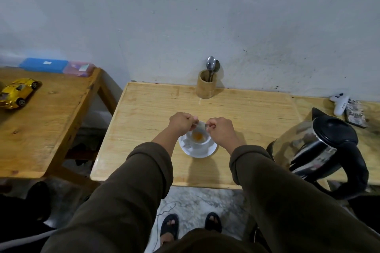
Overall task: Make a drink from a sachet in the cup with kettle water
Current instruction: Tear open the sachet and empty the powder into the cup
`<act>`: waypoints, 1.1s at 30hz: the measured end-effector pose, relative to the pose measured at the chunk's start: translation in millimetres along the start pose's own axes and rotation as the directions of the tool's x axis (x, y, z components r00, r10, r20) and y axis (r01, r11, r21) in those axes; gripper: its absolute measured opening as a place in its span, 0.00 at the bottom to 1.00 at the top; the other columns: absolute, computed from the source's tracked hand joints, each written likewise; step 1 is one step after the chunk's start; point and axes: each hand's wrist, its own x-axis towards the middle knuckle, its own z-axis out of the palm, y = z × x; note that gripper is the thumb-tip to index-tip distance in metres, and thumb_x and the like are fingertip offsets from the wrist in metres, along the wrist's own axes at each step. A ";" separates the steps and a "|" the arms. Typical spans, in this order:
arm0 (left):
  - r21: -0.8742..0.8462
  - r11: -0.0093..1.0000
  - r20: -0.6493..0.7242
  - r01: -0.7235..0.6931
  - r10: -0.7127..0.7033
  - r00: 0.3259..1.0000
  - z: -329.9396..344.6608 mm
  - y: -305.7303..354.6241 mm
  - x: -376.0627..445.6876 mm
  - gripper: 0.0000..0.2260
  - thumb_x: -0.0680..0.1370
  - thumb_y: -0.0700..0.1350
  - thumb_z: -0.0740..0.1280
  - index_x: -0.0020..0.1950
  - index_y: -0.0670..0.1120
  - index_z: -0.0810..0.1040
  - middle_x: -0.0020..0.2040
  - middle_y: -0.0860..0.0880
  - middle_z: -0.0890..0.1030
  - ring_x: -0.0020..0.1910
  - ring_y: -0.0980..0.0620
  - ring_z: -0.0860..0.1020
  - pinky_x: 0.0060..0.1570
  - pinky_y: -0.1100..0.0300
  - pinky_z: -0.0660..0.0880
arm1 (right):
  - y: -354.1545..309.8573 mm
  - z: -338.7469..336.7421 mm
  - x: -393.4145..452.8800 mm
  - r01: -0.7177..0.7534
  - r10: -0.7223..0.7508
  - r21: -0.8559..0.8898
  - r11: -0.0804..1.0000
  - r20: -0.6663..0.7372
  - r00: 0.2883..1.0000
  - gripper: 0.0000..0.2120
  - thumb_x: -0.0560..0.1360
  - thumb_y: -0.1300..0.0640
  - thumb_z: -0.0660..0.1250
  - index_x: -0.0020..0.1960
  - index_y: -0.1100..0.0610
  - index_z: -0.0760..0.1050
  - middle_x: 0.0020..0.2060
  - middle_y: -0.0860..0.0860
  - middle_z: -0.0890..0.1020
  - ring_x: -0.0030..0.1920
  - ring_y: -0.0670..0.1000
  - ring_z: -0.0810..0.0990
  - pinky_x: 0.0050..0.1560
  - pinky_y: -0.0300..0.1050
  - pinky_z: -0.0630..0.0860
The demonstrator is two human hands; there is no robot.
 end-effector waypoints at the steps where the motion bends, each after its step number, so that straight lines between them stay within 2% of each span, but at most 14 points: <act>1: 0.007 1.000 0.009 -0.021 0.021 1.000 -0.3 0.1 -1.7 0.12 0.78 0.44 0.65 0.54 0.38 0.83 0.40 0.48 0.81 0.36 0.56 0.78 0.44 0.68 0.75 | -0.1 -0.5 0.6 -0.009 0.009 0.005 1.000 -0.005 1.000 0.12 0.72 0.68 0.59 0.43 0.61 0.82 0.46 0.59 0.84 0.41 0.52 0.74 0.34 0.36 0.66; 3: 0.098 0.992 0.016 -0.080 0.079 0.997 -1.2 0.5 -5.9 0.10 0.77 0.42 0.67 0.54 0.40 0.83 0.42 0.49 0.80 0.42 0.54 0.77 0.42 0.70 0.73 | 0.3 -1.1 0.6 -0.021 0.021 0.024 1.000 -0.015 1.000 0.13 0.72 0.68 0.59 0.44 0.61 0.82 0.46 0.60 0.84 0.44 0.56 0.77 0.41 0.39 0.69; 4: 0.136 0.985 0.014 -0.105 0.104 0.994 -1.6 0.7 -8.2 0.09 0.75 0.41 0.68 0.53 0.40 0.83 0.44 0.49 0.81 0.45 0.55 0.76 0.38 0.76 0.71 | 0.3 -1.3 0.1 -0.020 0.020 0.029 0.999 -0.018 1.000 0.12 0.72 0.67 0.59 0.45 0.62 0.82 0.47 0.60 0.84 0.46 0.58 0.79 0.44 0.41 0.70; 6: 0.172 0.977 0.008 -0.129 0.130 0.991 -0.9 0.4 -9.6 0.08 0.74 0.38 0.70 0.52 0.40 0.83 0.45 0.48 0.81 0.46 0.56 0.76 0.30 0.84 0.68 | -0.3 -0.7 -0.2 -0.017 0.018 0.036 0.999 -0.018 1.000 0.12 0.73 0.67 0.60 0.46 0.62 0.82 0.47 0.61 0.84 0.49 0.59 0.79 0.47 0.44 0.72; 8: 0.194 0.971 -0.012 -0.140 0.145 0.989 -0.3 1.1 -11.2 0.08 0.73 0.37 0.69 0.50 0.39 0.84 0.41 0.49 0.81 0.44 0.55 0.75 0.28 0.85 0.66 | -0.9 0.4 0.8 -0.017 0.018 0.042 0.999 -0.022 1.000 0.12 0.73 0.67 0.60 0.47 0.62 0.82 0.47 0.60 0.84 0.48 0.58 0.79 0.46 0.44 0.73; 10: 0.196 0.970 -0.018 -0.146 0.153 0.988 -0.1 1.2 -11.1 0.07 0.73 0.37 0.69 0.50 0.39 0.84 0.39 0.51 0.80 0.44 0.55 0.75 0.30 0.81 0.68 | -1.3 0.6 1.7 -0.011 0.012 0.030 0.999 -0.035 0.999 0.11 0.72 0.67 0.60 0.47 0.62 0.82 0.46 0.60 0.84 0.43 0.56 0.77 0.42 0.41 0.69; 14: 0.229 0.960 -0.012 -0.160 0.167 0.986 1.6 1.3 -12.5 0.07 0.74 0.37 0.68 0.49 0.38 0.84 0.43 0.48 0.82 0.44 0.55 0.75 0.41 0.68 0.70 | -0.5 -1.1 1.4 -0.003 0.003 0.004 1.000 -0.047 0.999 0.10 0.72 0.67 0.61 0.45 0.63 0.81 0.40 0.58 0.81 0.40 0.53 0.73 0.40 0.40 0.66; 16: 0.235 0.959 -0.021 -0.156 0.165 0.986 2.7 1.0 -13.0 0.07 0.75 0.37 0.68 0.49 0.38 0.83 0.42 0.48 0.80 0.43 0.54 0.75 0.40 0.68 0.70 | -1.0 -1.5 1.1 0.003 -0.003 -0.002 1.000 -0.047 0.999 0.09 0.72 0.68 0.61 0.44 0.64 0.80 0.37 0.56 0.77 0.39 0.53 0.73 0.40 0.39 0.66; 19: 0.221 0.963 -0.040 -0.157 0.170 0.985 3.5 -0.7 -14.2 0.06 0.74 0.37 0.69 0.49 0.38 0.83 0.40 0.49 0.80 0.39 0.55 0.75 0.32 0.76 0.69 | -0.9 -2.0 0.6 0.015 -0.015 -0.001 1.000 -0.051 0.999 0.08 0.71 0.68 0.61 0.43 0.65 0.80 0.36 0.55 0.77 0.39 0.53 0.73 0.40 0.40 0.67; 25: 0.209 0.966 -0.083 -0.155 0.176 0.981 5.0 -0.8 -16.1 0.06 0.74 0.39 0.69 0.47 0.39 0.84 0.39 0.48 0.80 0.39 0.54 0.75 0.40 0.65 0.70 | -2.0 -0.6 1.4 0.020 -0.021 -0.018 1.000 -0.061 0.998 0.08 0.71 0.68 0.62 0.42 0.65 0.80 0.40 0.61 0.82 0.39 0.53 0.74 0.40 0.41 0.68; 28: 0.210 0.965 -0.098 -0.160 0.183 0.978 4.1 -3.7 -16.2 0.06 0.74 0.40 0.70 0.47 0.40 0.84 0.41 0.46 0.83 0.41 0.54 0.76 0.39 0.68 0.70 | -1.1 -0.1 1.8 0.034 -0.036 -0.033 0.999 -0.050 0.998 0.09 0.71 0.68 0.62 0.42 0.64 0.80 0.41 0.61 0.83 0.40 0.54 0.74 0.41 0.41 0.69; 31: 0.150 0.974 -0.109 -0.168 0.185 0.977 0.4 -7.0 -17.1 0.06 0.74 0.39 0.69 0.48 0.40 0.84 0.46 0.45 0.85 0.42 0.55 0.76 0.36 0.76 0.70 | -3.2 -0.4 1.5 0.057 -0.059 -0.058 0.997 -0.032 0.998 0.08 0.71 0.66 0.62 0.42 0.63 0.80 0.38 0.59 0.81 0.40 0.54 0.75 0.40 0.42 0.70; 33: 0.083 0.981 -0.103 -0.174 0.182 0.978 -4.2 -9.0 -17.9 0.07 0.74 0.42 0.69 0.48 0.40 0.84 0.47 0.45 0.85 0.44 0.54 0.77 0.42 0.69 0.72 | -7.1 -2.2 2.0 0.089 -0.091 -0.071 0.994 -0.026 0.996 0.06 0.71 0.65 0.63 0.42 0.62 0.80 0.36 0.55 0.79 0.41 0.54 0.75 0.40 0.42 0.70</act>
